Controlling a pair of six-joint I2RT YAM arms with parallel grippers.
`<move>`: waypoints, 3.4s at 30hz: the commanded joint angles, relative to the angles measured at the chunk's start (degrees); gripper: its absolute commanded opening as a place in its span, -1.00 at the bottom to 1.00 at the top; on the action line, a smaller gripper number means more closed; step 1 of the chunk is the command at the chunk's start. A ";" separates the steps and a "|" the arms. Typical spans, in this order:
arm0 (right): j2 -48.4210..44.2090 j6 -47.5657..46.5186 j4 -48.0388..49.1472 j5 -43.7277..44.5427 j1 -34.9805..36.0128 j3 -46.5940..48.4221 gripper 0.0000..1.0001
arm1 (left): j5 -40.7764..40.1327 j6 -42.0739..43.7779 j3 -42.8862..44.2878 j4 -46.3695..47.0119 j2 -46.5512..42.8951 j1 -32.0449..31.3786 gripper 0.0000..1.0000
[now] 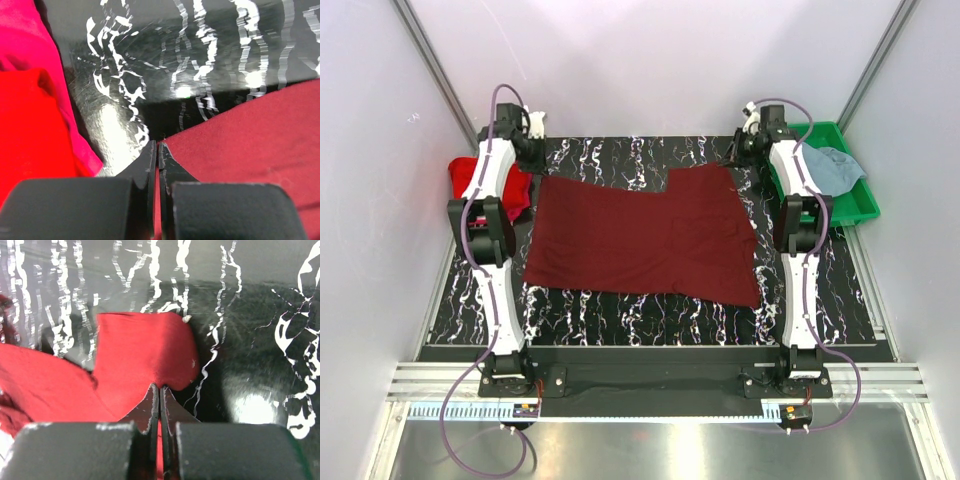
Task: Fold and stack the t-shirts
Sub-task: Fold the tshirt
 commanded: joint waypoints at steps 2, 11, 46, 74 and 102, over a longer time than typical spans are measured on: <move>-9.22 -3.27 -1.00 -0.99 -0.29 -2.64 -1.00 | 6.58 0.09 -1.96 -0.23 -6.07 1.89 -1.00; -20.21 -5.47 -3.46 -1.60 0.14 -18.54 -1.00 | 12.04 1.05 -5.74 -3.92 -8.53 5.94 -1.00; -51.06 -9.34 -7.42 -2.04 0.32 -54.76 -1.00 | 19.08 13.45 -12.42 -27.30 -19.78 9.19 -1.00; -62.49 -9.16 -7.24 0.77 0.32 -73.58 -1.00 | 10.29 21.36 -22.34 -38.64 -17.94 9.72 -1.00; -59.85 -13.03 -6.63 3.85 0.41 -75.52 0.05 | 5.99 18.81 -23.77 -38.64 -13.80 9.90 -0.34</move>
